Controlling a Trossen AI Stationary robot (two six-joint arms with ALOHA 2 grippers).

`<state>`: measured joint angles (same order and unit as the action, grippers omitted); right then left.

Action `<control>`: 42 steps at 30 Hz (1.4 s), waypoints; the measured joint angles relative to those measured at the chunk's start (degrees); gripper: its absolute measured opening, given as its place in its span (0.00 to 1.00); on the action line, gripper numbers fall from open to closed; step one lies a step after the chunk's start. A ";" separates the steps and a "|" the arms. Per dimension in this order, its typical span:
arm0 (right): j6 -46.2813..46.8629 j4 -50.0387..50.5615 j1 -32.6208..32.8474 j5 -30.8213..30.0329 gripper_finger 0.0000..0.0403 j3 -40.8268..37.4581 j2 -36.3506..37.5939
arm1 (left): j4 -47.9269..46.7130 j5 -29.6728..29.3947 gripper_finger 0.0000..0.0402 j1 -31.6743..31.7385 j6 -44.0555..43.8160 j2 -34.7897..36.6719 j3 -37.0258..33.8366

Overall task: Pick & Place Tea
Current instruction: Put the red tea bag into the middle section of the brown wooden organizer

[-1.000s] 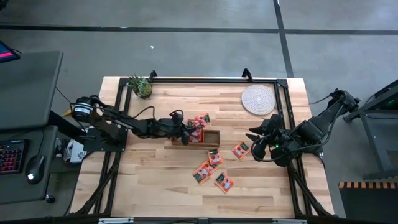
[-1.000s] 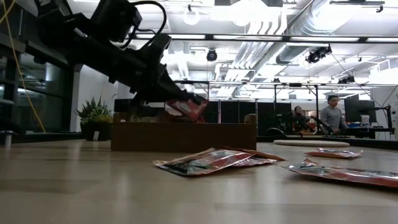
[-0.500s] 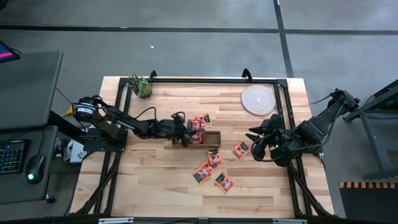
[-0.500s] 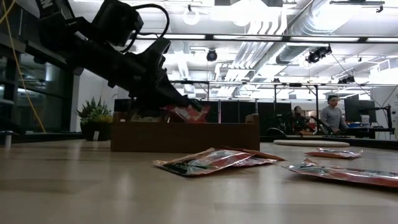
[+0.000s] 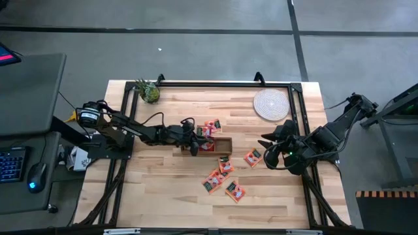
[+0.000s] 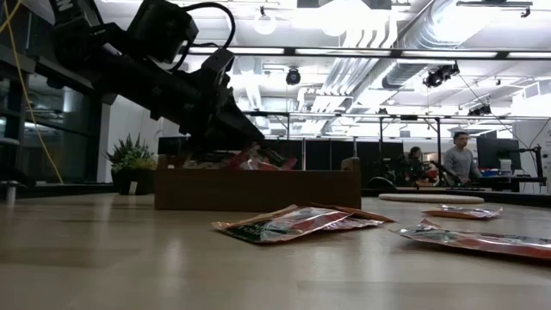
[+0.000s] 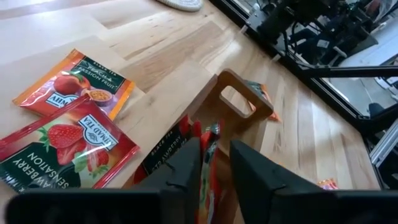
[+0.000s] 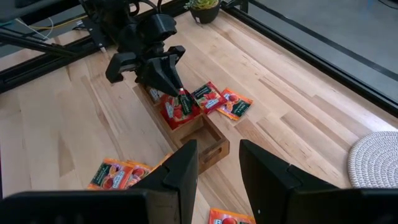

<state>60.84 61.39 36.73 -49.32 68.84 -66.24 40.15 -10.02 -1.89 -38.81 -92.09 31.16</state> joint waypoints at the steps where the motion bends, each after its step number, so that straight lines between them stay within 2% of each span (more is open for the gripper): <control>1: 0.00 0.00 0.00 0.00 0.28 0.00 0.00 | 0.25 0.00 0.24 0.00 0.00 0.01 0.00; 7: -0.02 0.00 0.00 0.22 0.28 0.00 0.00 | 0.40 -0.20 0.34 0.00 2.33 0.02 2.12; 13: -0.02 -0.01 0.00 0.51 0.28 0.00 0.00 | -2.00 -1.53 0.34 0.04 7.16 0.06 7.06; 16: -0.04 -0.02 0.02 1.46 0.28 0.00 0.00 | -8.20 -1.71 0.34 0.04 7.62 0.06 9.86; 22: -0.12 -0.01 0.02 1.92 0.28 0.00 0.00 | -27.76 -5.10 0.34 0.04 9.81 0.06 16.99; 27: -0.47 0.00 0.01 1.90 0.28 0.00 0.00 | -36.61 -5.72 0.34 0.07 16.37 0.06 22.85; 32: -0.70 0.00 0.01 1.92 0.28 0.00 0.00 | -48.17 -5.54 0.34 0.07 17.66 0.06 28.44; 35: -0.70 0.00 0.02 1.92 0.28 0.00 0.00 | -52.28 -2.90 0.34 0.49 19.26 0.06 30.39; 42: -0.70 -0.05 0.02 1.92 0.28 0.00 0.00 | -55.87 7.47 0.34 4.65 20.96 0.06 30.49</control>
<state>60.14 61.34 36.75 -47.40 68.84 -66.24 -15.73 -2.55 2.75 -17.85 -92.03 61.65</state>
